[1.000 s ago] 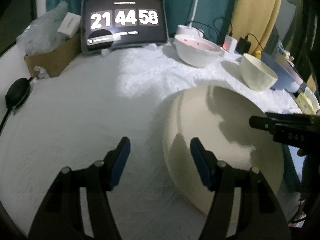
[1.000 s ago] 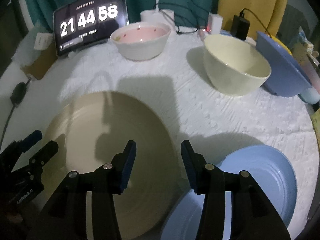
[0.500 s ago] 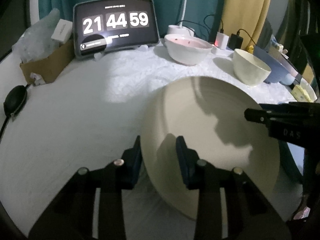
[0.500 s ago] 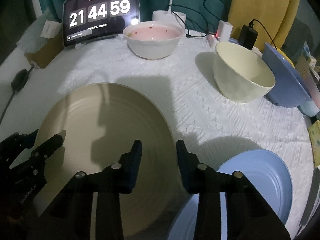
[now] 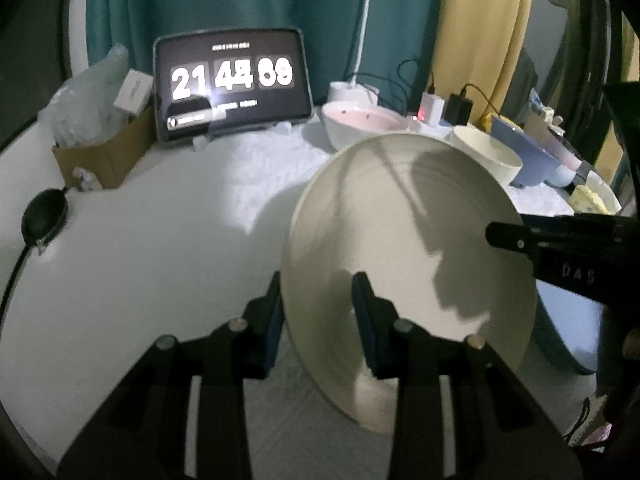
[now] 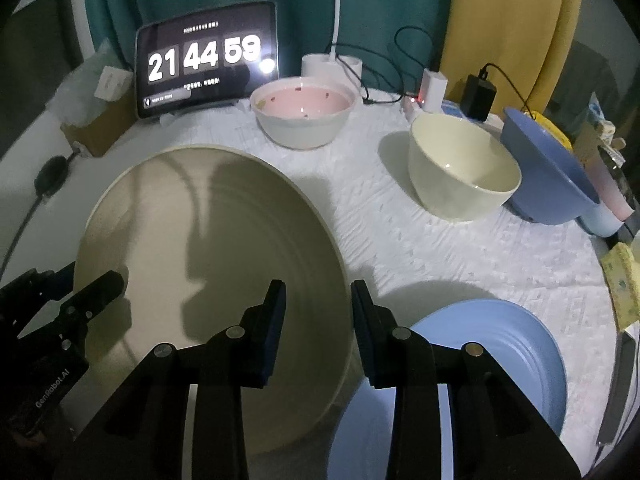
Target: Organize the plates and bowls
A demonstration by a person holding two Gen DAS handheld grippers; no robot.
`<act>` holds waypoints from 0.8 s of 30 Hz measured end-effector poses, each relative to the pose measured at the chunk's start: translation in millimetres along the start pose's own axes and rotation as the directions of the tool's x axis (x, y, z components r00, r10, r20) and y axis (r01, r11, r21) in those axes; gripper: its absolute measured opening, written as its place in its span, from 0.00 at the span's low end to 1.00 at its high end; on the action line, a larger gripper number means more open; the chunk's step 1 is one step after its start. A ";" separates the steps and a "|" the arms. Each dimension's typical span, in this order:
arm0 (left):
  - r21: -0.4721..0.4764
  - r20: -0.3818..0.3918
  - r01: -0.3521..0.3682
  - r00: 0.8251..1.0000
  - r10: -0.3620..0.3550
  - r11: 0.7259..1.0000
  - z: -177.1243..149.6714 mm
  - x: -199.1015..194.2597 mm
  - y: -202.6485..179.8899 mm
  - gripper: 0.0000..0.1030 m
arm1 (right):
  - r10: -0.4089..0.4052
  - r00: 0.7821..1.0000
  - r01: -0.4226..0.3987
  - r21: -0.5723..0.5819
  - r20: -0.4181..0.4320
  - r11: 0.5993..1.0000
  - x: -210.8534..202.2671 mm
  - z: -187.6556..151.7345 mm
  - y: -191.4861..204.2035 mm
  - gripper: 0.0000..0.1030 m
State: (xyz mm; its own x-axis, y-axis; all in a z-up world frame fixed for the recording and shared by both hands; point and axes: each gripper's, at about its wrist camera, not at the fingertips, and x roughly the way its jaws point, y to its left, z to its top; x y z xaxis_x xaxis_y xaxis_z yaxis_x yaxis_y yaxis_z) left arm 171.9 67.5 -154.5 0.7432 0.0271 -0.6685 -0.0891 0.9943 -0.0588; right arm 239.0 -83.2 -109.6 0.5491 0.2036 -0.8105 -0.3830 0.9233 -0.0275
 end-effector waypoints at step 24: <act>0.065 0.108 0.012 0.994 -0.019 0.998 20.0 -48.6 -41.9 0.33 | -0.010 0.988 -0.001 0.067 0.157 0.998 -65.0 -13.9 -34.3 0.35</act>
State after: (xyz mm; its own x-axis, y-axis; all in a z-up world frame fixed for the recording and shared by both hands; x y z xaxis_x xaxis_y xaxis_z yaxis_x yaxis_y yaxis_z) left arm 152.8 26.6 -104.7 0.8118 0.0194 -0.5836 -0.0373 0.9991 -0.0186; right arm 206.2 -132.7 -64.1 0.6625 0.2432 -0.7084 -0.3331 0.9428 0.0122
